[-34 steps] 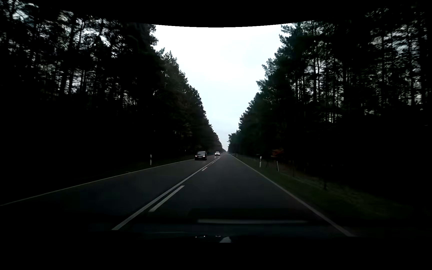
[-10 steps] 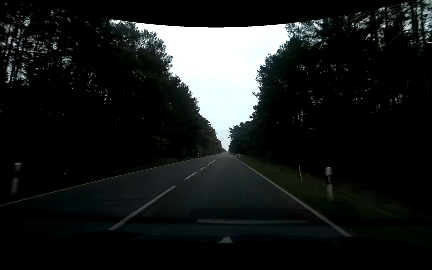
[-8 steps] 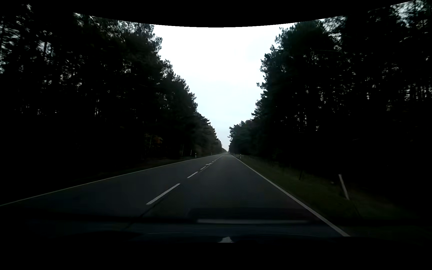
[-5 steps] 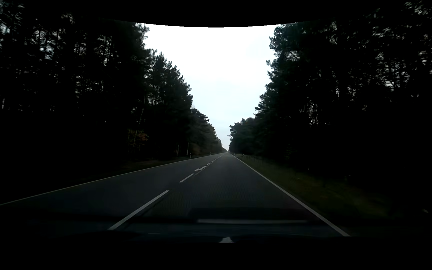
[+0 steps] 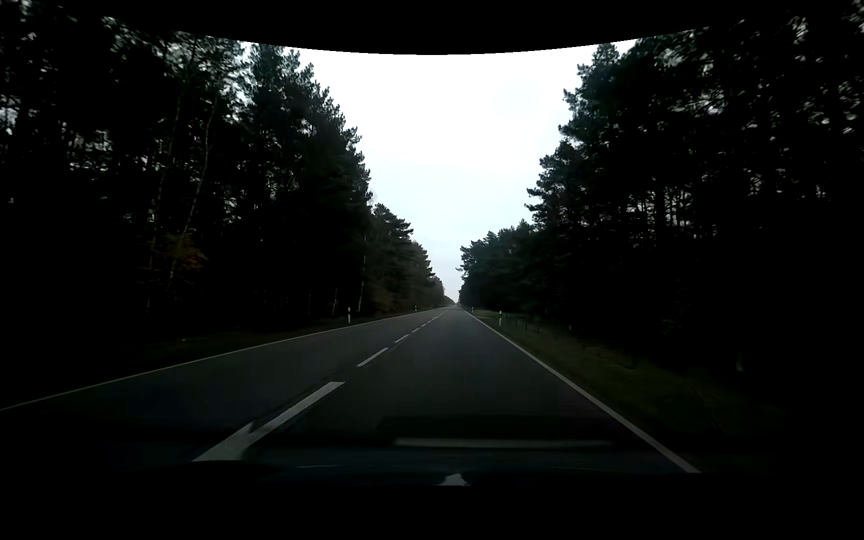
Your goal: Follow the waypoints while adhering to traffic rules and regulations
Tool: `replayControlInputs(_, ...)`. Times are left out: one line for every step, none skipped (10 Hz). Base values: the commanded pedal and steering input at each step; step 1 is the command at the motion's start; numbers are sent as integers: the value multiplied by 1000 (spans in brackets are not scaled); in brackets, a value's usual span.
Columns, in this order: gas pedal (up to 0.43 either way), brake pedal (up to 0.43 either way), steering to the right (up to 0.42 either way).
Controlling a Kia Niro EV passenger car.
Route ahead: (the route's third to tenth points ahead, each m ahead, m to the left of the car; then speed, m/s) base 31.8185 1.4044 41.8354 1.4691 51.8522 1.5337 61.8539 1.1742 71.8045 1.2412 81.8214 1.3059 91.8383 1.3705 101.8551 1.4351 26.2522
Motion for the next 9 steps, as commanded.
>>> replayControlInputs(370, 0, 0)
replayControlInputs(370, 0, 0)
replayControlInputs(370, 0, 0)
replayControlInputs(370, 0, 0)
replayControlInputs(370, 0, 0)
replayControlInputs(370, 0, 0)
replayControlInputs(370, 0, 0)
replayControlInputs(370, 0, 0)
replayControlInputs(370, 0, 0)
